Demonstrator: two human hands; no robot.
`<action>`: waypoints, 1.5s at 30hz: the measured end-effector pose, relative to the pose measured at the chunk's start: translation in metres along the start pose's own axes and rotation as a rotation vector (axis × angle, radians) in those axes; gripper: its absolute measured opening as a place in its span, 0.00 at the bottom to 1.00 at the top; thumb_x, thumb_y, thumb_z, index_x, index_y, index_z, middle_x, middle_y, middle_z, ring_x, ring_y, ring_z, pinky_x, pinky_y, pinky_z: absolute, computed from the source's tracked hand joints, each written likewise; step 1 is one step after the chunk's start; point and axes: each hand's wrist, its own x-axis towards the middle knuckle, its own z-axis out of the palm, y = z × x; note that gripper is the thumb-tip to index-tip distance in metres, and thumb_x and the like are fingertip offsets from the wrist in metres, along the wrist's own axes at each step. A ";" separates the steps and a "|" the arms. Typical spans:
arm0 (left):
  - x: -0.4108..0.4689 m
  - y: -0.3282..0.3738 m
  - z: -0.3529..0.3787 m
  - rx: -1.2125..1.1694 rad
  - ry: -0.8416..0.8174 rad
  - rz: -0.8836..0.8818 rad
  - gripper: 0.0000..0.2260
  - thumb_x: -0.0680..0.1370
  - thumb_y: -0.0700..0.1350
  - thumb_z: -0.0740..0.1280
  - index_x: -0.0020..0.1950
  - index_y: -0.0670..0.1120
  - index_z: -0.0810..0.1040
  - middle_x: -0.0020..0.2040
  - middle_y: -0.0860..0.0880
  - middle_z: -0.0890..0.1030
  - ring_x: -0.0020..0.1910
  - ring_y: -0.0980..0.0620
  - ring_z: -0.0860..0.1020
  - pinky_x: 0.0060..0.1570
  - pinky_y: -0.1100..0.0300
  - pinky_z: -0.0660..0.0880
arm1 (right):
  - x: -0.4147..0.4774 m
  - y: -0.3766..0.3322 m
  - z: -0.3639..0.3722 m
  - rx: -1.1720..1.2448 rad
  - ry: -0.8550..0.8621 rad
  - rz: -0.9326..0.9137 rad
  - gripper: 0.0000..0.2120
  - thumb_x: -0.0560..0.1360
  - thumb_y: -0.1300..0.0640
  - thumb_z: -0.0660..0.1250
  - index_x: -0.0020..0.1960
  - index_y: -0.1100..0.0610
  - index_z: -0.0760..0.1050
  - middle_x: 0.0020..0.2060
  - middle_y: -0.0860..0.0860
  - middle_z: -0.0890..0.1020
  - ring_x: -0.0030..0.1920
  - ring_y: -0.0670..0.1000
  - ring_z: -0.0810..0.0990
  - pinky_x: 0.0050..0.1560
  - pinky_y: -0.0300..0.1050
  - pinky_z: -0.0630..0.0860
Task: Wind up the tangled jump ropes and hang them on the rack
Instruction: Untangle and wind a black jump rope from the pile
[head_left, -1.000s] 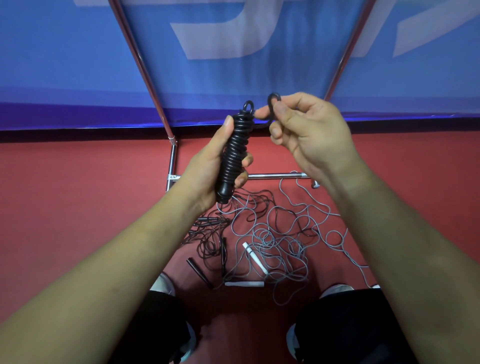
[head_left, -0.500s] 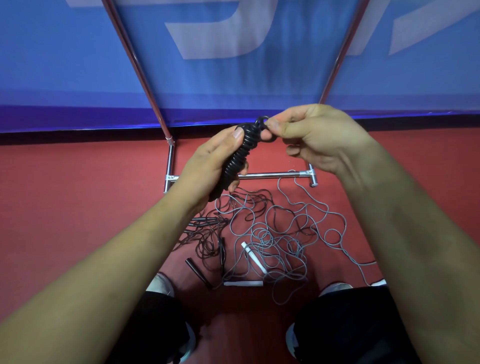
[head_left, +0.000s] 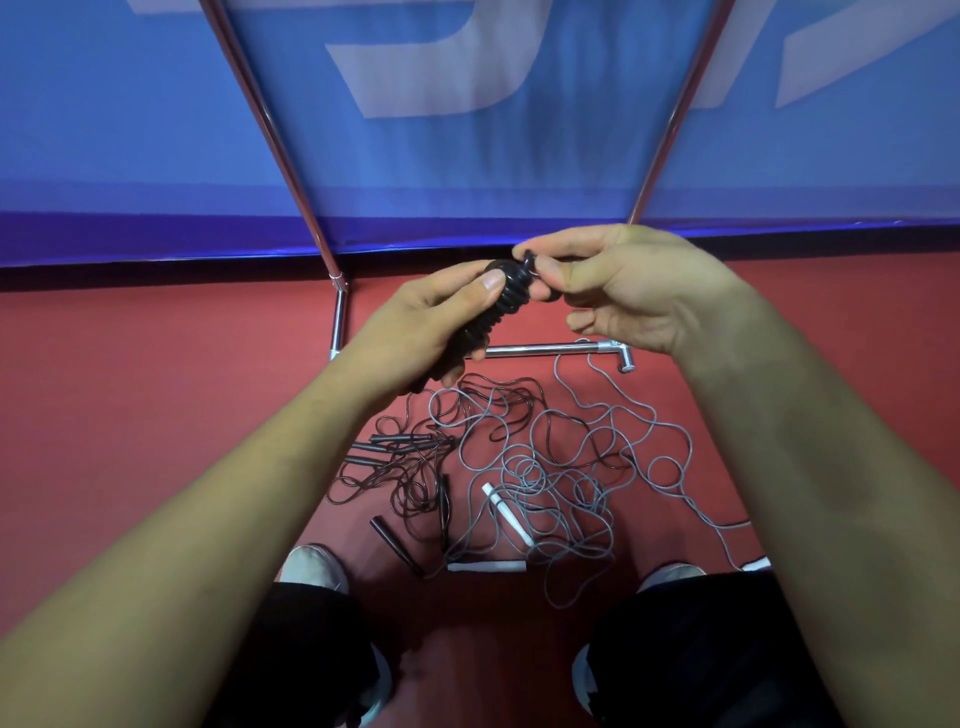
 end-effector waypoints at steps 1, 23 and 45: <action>0.000 0.000 0.000 -0.001 0.004 -0.004 0.13 0.84 0.51 0.60 0.63 0.50 0.80 0.34 0.54 0.77 0.29 0.55 0.73 0.27 0.60 0.69 | 0.000 0.001 0.001 -0.022 0.020 -0.018 0.07 0.77 0.62 0.68 0.51 0.54 0.82 0.33 0.50 0.82 0.33 0.43 0.74 0.34 0.39 0.61; 0.006 -0.008 -0.013 0.347 0.237 0.132 0.17 0.75 0.64 0.66 0.61 0.59 0.79 0.44 0.54 0.83 0.38 0.51 0.81 0.39 0.52 0.77 | 0.015 0.011 0.022 -0.379 0.378 -0.464 0.13 0.76 0.51 0.72 0.37 0.57 0.80 0.45 0.53 0.81 0.33 0.39 0.73 0.42 0.38 0.70; -0.027 0.051 -0.037 -0.045 0.101 0.063 0.26 0.75 0.53 0.74 0.70 0.60 0.67 0.38 0.46 0.82 0.31 0.45 0.77 0.29 0.60 0.70 | -0.017 -0.078 0.060 0.025 0.346 -0.555 0.10 0.80 0.68 0.62 0.41 0.61 0.73 0.36 0.58 0.78 0.28 0.47 0.77 0.33 0.40 0.77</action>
